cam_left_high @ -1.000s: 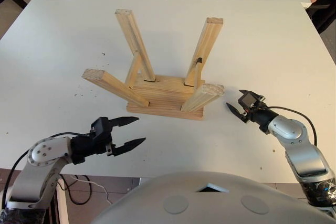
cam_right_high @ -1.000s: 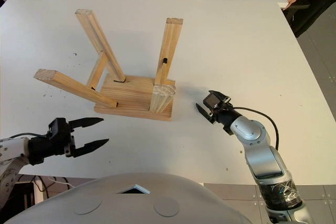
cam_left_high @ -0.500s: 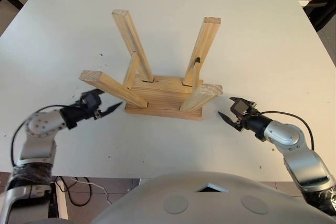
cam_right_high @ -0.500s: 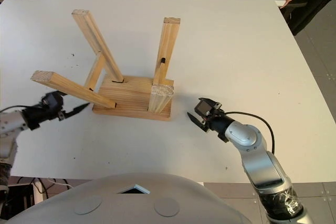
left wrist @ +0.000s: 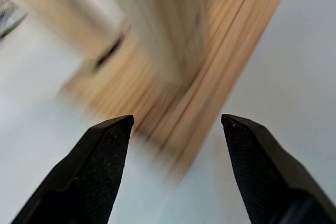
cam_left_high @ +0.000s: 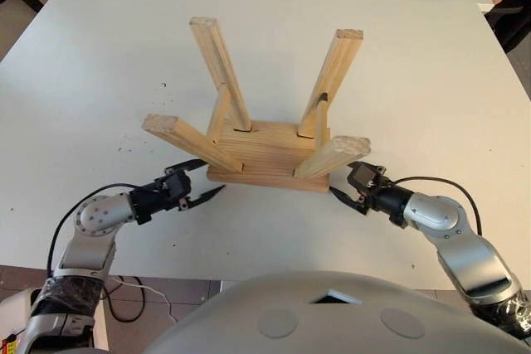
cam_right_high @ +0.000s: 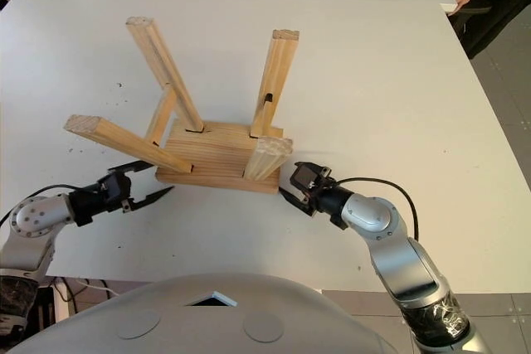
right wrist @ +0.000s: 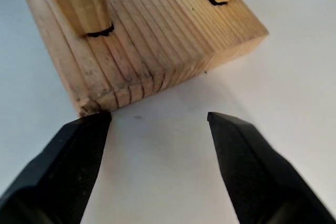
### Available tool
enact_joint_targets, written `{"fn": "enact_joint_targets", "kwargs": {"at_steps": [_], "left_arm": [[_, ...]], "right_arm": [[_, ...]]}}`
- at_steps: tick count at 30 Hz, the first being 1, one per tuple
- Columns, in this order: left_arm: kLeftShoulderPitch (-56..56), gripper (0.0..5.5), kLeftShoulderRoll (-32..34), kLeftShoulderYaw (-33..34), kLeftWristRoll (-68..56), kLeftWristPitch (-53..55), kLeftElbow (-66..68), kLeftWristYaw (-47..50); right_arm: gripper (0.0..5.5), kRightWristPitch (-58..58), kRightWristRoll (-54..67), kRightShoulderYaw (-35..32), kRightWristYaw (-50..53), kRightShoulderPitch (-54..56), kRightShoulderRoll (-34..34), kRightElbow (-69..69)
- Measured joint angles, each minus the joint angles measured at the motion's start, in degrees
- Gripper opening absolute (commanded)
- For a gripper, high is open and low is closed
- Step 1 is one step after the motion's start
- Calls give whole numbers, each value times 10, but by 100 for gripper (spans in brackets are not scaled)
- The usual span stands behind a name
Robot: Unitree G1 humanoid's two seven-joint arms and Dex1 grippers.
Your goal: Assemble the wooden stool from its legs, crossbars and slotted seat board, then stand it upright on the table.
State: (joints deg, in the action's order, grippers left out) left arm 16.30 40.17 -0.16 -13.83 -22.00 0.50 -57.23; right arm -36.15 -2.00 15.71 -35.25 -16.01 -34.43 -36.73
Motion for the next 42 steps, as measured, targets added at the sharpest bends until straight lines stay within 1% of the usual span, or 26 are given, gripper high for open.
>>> {"fn": "enact_joint_targets", "kwargs": {"at_steps": [4,9,12,17,20,24,35,39,42], "left_arm": [[30,312,12,7,-41,56,-68,-3],[54,312,23,38,-91,122,-136,-3],[55,312,23,46,-91,120,-133,-4],[62,312,22,37,-50,77,-87,-30],[66,312,21,33,-59,89,-102,-34],[67,312,22,35,-98,121,-156,-42],[44,312,27,118,-102,111,-74,-44],[30,312,28,120,-52,66,-14,-37],[14,312,28,120,-5,23,48,-12]], "right_arm": [[343,-22,21,-29,-12,-6,-16,-31],[343,-39,51,-58,-24,-12,-25,-63],[343,-35,59,-57,-25,-12,-25,-61],[343,-2,56,-46,-20,-13,-25,-37],[343,1,58,-47,-20,-13,-26,-35],[343,1,69,-49,-20,-11,-24,-48],[343,32,41,-53,1,-30,-35,-22],[343,43,37,-68,13,-29,-35,-11],[343,53,23,-67,20,-27,-38,0]]}}
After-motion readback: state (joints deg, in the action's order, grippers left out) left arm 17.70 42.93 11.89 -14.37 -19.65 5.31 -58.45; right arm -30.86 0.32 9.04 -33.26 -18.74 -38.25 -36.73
